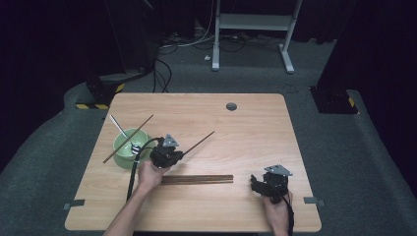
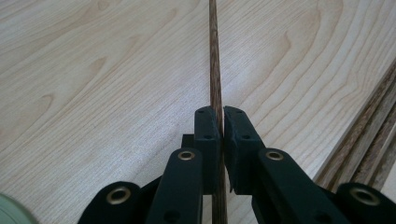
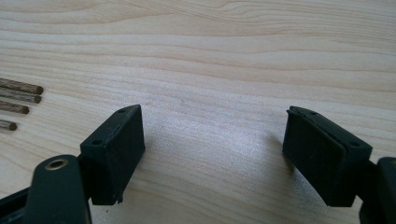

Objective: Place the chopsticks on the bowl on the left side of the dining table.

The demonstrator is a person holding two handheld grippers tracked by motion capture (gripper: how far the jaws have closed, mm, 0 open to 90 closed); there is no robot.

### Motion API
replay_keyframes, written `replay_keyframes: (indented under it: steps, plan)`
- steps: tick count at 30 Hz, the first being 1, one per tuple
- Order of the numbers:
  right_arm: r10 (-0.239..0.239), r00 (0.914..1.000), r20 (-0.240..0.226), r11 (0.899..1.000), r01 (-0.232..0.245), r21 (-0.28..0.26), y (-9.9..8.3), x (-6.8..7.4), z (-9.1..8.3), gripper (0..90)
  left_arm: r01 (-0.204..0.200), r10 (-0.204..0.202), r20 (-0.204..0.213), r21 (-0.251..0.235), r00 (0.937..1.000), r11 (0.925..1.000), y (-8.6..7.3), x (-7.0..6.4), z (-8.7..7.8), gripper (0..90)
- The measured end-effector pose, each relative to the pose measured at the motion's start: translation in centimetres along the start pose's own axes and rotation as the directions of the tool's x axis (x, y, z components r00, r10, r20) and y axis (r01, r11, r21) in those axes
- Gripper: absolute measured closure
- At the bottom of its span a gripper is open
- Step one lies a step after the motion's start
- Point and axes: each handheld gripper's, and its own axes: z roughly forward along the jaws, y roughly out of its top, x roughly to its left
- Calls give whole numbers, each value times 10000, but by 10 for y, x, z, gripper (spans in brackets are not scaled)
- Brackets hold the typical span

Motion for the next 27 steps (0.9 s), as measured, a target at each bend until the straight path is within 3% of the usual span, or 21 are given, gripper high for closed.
replay_keyframes:
  steps: [27]
  plan:
    - [1,10000,0,10000,-1,0,0,0,0,203,10,-8,39,-508,10000,9987,-2,3,-33,840]
